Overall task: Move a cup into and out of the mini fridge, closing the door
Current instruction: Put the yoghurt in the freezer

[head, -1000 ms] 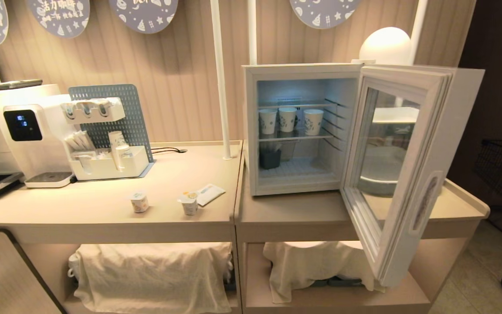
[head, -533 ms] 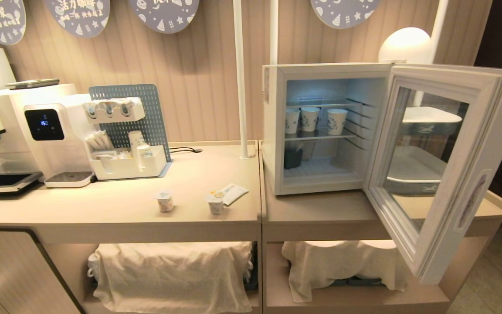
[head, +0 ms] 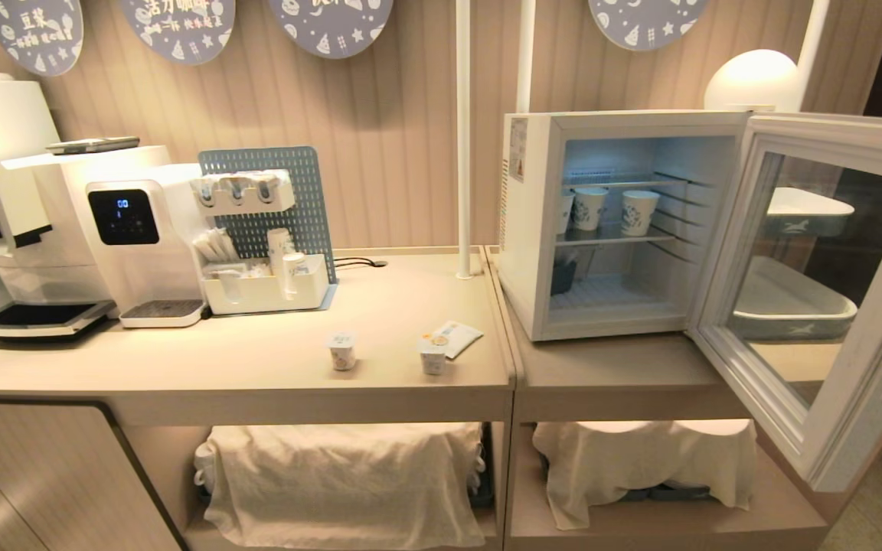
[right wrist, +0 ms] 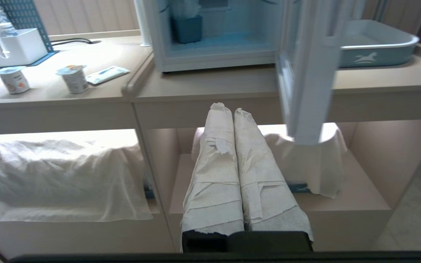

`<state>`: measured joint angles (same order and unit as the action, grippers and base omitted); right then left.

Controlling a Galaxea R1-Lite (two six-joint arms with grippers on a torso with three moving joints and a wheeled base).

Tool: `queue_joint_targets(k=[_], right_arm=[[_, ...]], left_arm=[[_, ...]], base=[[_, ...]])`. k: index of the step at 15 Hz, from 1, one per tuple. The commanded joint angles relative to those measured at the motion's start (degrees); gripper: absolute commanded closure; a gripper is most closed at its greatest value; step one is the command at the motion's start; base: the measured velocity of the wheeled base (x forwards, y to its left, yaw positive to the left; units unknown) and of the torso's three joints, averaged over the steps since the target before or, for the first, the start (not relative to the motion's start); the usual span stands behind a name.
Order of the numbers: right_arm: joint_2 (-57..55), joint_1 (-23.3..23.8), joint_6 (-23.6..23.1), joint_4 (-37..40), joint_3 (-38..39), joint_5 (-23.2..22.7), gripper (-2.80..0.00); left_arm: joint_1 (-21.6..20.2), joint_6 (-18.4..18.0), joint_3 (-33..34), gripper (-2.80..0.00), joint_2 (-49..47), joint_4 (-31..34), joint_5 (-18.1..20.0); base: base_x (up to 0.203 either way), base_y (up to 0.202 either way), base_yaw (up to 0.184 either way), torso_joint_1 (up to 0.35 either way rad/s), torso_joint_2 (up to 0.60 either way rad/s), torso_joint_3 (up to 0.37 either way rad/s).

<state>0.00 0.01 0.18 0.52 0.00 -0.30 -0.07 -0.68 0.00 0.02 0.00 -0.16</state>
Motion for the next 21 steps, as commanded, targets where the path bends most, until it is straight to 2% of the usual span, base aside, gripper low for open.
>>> queue_joint_targets(k=[1,17,21], right_arm=[[-0.09,-0.01,-0.01,0.00,0.09,-0.05,0.00],[-0.09,-0.01,-0.01,0.00,0.09,-0.05,0.00],[-0.09,-0.01,-0.01,0.00,0.09,-0.05,0.00]], left_arm=[[-0.10,-0.02,0.09,0.00,0.06,0.00,-0.05],[-0.02,-0.02,0.09,0.00,0.06,0.00,-0.11],[-0.07,-0.05,0.09,0.00,0.06,0.00,-0.05]], base=[[0.000,0.194,-0.002,0.002,0.00,0.002],[0.000,0.192,0.000,0.003,0.00,0.002],[0.000,0.058,0.001,0.000,0.00,0.002]])
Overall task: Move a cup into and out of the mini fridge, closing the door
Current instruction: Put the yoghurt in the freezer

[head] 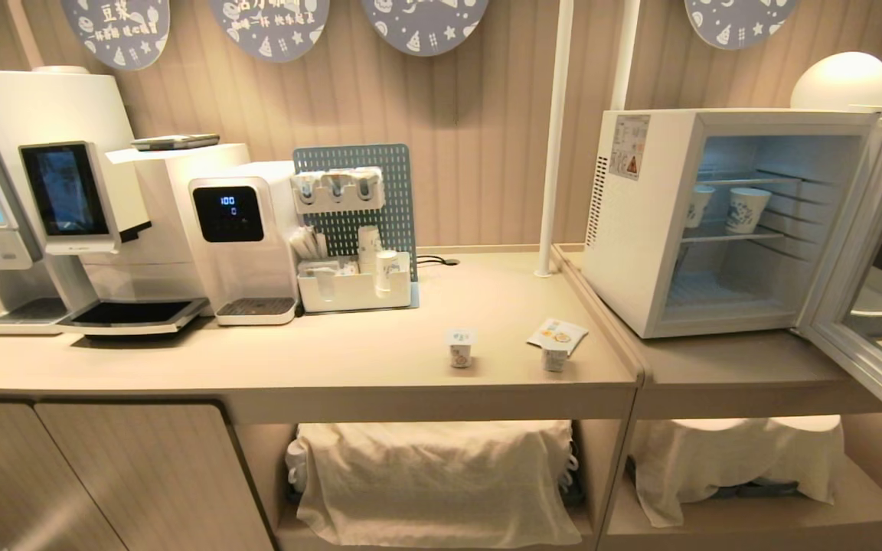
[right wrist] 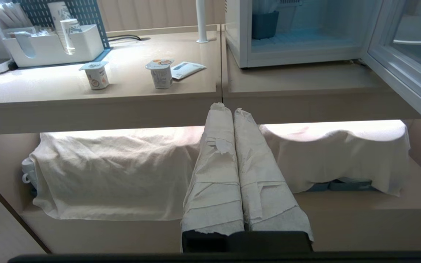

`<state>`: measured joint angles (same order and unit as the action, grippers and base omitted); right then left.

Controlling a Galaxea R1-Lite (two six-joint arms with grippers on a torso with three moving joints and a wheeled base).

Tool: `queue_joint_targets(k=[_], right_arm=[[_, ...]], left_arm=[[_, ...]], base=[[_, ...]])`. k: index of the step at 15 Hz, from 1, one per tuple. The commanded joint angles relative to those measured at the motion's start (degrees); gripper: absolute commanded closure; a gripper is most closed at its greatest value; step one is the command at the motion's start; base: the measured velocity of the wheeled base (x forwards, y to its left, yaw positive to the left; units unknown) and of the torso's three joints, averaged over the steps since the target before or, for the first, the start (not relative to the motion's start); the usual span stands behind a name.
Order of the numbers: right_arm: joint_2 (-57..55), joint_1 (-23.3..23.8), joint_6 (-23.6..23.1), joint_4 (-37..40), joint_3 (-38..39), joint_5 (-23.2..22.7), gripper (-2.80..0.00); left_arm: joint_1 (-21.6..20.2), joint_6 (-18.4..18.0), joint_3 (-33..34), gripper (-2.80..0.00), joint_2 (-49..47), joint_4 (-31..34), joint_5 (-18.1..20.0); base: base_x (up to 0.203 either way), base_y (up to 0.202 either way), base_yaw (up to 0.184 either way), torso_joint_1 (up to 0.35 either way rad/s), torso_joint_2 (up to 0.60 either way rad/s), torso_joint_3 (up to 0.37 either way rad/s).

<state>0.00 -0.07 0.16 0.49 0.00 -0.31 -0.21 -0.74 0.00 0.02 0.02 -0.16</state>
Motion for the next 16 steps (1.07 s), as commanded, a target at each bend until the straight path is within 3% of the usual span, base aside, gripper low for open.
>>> queue_joint_targets(k=[1,10,14,16], right_arm=[[-0.09,0.15,0.01,0.04,0.08,-0.04,0.00],[-0.09,0.07,0.01,0.04,0.09,-0.04,0.00],[0.00,0.07,-0.19,-0.44,-0.06,0.18,0.00],[-0.22,0.07,-0.18,0.09,-4.72,0.59,0.00]], left_arm=[[0.12,-0.05,0.09,0.00,0.06,0.00,-0.04],[0.12,0.12,0.09,0.00,0.06,-0.02,-0.02],[0.12,0.12,0.09,0.00,0.06,-0.02,-0.02],[0.12,0.18,0.09,0.00,0.06,-0.02,-0.04]], base=[[0.000,0.000,0.000,0.000,0.00,0.000],[0.175,0.001,0.000,-0.001,0.00,0.002],[0.024,0.000,0.000,0.000,0.00,0.001],[0.000,0.000,0.000,0.000,0.00,0.000]])
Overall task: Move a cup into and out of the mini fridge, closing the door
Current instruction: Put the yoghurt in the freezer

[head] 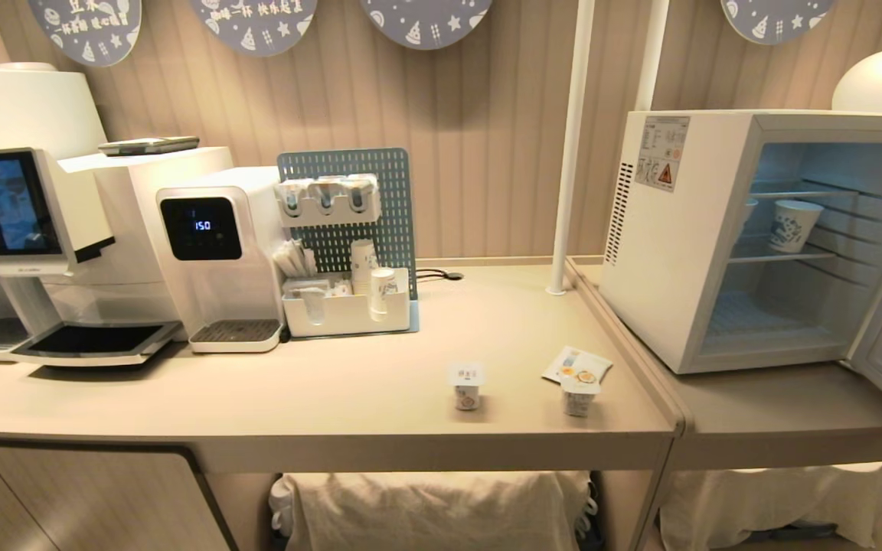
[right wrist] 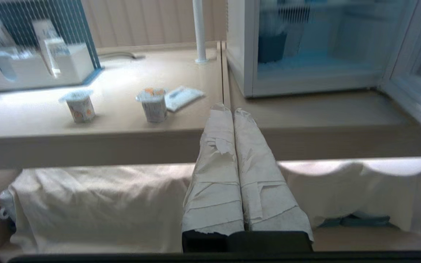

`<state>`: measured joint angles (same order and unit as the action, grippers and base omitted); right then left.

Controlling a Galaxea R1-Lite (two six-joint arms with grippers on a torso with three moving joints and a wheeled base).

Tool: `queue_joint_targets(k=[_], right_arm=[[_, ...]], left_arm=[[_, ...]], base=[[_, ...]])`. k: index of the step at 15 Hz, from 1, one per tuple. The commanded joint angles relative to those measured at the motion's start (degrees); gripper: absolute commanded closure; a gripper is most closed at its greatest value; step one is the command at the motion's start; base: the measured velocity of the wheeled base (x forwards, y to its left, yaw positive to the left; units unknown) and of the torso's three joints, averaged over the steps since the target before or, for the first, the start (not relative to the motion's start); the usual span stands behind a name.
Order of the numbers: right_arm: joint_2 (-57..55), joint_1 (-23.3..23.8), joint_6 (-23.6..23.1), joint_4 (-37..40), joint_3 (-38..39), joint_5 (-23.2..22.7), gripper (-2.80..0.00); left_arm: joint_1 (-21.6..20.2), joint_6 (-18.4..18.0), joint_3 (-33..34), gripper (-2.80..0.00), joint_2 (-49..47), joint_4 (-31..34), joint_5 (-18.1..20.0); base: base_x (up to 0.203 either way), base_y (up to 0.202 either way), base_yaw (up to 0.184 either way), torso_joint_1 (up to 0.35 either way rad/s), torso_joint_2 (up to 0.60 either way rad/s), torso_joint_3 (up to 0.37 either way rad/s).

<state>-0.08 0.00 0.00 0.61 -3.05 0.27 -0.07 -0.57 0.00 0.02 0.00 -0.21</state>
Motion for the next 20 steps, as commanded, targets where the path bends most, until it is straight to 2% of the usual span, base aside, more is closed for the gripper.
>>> queue_joint_targets(k=[1,2,4,8,10,12,14,16,18,20], right_arm=[[-1.24,0.00,0.19,0.73,-6.88,0.13,0.00],[-3.84,0.00,0.38,1.76,-12.04,0.23,0.00],[-12.78,0.00,0.74,2.65,-17.30,0.29,0.00],[-37.75,0.01,5.62,1.10,-26.31,1.85,0.00],[-51.07,-0.42,7.46,-2.05,-28.71,1.55,0.00],[-62.55,-2.83,8.32,-8.65,-28.66,-2.34,0.00],[-72.67,-6.14,8.44,-17.80,-26.66,-9.37,0.00],[-81.39,-8.55,8.06,-26.30,-22.50,-14.22,0.00],[-90.84,-11.13,8.38,-36.01,-16.82,-16.96,0.00],[-103.07,-13.50,8.24,-51.73,-11.13,-17.24,0.00]], left_arm=[[-0.01,-0.04,0.09,0.00,0.06,0.00,-0.02],[-0.01,-0.13,0.09,0.00,0.06,0.00,0.03],[-0.01,-0.03,0.09,0.00,0.06,0.00,0.03],[-0.01,0.22,0.09,0.00,0.06,0.00,-0.06],[-0.01,0.31,0.14,0.00,0.06,0.00,-0.06],[-0.01,0.31,0.09,0.00,0.06,0.00,-0.06],[-0.02,0.40,0.11,0.00,-0.02,0.00,-0.06],[-0.01,0.40,0.09,0.00,0.06,0.00,-0.06],[-0.01,0.31,0.09,0.00,0.06,0.00,-0.06],[-0.01,0.31,0.16,0.00,0.06,0.00,-0.06]], base=[[0.000,0.000,0.000,0.000,0.00,0.000],[0.000,0.000,0.000,0.000,0.00,0.000],[0.000,0.000,0.000,0.000,0.00,0.000],[0.000,0.000,0.000,0.000,0.00,0.000],[0.000,0.000,0.000,0.000,0.00,0.000],[0.000,0.000,0.000,0.000,0.00,0.000],[0.000,0.000,0.000,0.000,0.00,0.000],[0.000,0.000,0.000,0.000,0.00,0.000],[0.000,0.000,0.000,0.000,0.00,0.000],[0.000,0.000,0.000,0.000,0.00,0.000]])
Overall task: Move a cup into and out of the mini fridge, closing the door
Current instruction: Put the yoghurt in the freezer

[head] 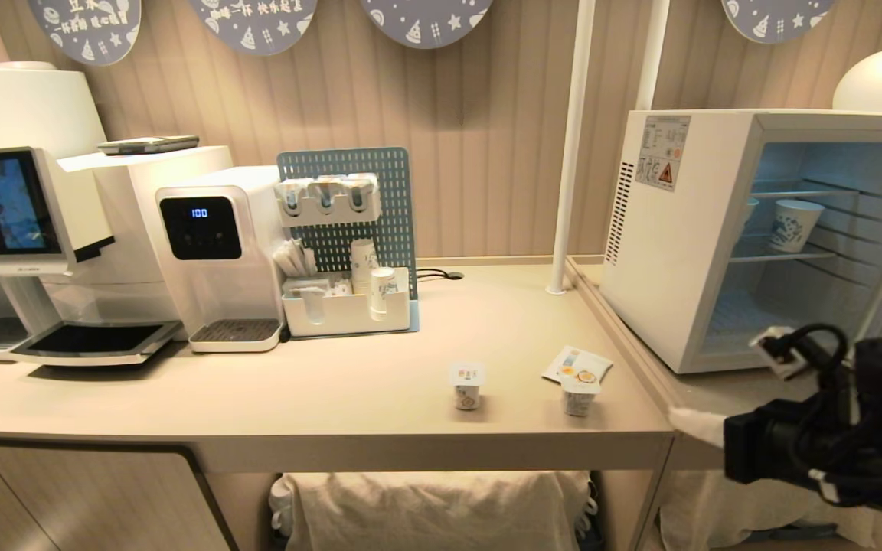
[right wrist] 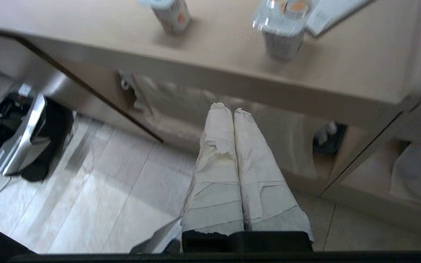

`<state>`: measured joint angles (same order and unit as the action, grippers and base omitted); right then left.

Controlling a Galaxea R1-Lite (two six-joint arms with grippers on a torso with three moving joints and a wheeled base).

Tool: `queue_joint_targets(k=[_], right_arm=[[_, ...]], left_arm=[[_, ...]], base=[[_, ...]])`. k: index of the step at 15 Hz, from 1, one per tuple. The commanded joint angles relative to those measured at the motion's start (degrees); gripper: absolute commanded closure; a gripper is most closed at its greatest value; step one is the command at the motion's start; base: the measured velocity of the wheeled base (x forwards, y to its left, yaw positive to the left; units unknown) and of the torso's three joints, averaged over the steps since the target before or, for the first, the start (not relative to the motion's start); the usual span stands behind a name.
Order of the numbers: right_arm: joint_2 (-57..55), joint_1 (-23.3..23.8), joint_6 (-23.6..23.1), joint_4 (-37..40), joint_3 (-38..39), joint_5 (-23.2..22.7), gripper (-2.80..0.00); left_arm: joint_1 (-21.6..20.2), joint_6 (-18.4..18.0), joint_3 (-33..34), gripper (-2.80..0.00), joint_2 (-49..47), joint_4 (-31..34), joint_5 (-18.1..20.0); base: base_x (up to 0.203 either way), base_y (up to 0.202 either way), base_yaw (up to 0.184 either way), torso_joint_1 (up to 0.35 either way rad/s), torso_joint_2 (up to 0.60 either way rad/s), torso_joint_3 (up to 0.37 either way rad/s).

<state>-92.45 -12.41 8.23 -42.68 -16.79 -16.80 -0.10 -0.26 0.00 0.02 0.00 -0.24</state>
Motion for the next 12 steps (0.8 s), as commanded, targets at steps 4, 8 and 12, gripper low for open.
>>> queue_joint_targets(k=[4,8,12], right_arm=[[-34.97,-5.06,-1.89,-36.02,10.52,8.28,0.00],[-38.67,-7.00,-2.57,-44.98,10.08,15.58,0.00],[-39.09,-6.93,-2.69,-44.98,5.86,17.45,0.00]], left_arm=[[0.01,-0.26,0.17,0.00,0.06,0.00,0.01],[0.01,-0.71,0.09,0.00,0.06,0.00,-0.02],[0.01,-0.79,0.09,0.00,0.06,0.00,-0.02]], base=[[0.000,0.000,0.000,0.000,0.00,0.000],[0.000,0.000,0.000,0.000,0.00,0.000],[0.000,0.000,0.000,0.000,0.00,0.000]])
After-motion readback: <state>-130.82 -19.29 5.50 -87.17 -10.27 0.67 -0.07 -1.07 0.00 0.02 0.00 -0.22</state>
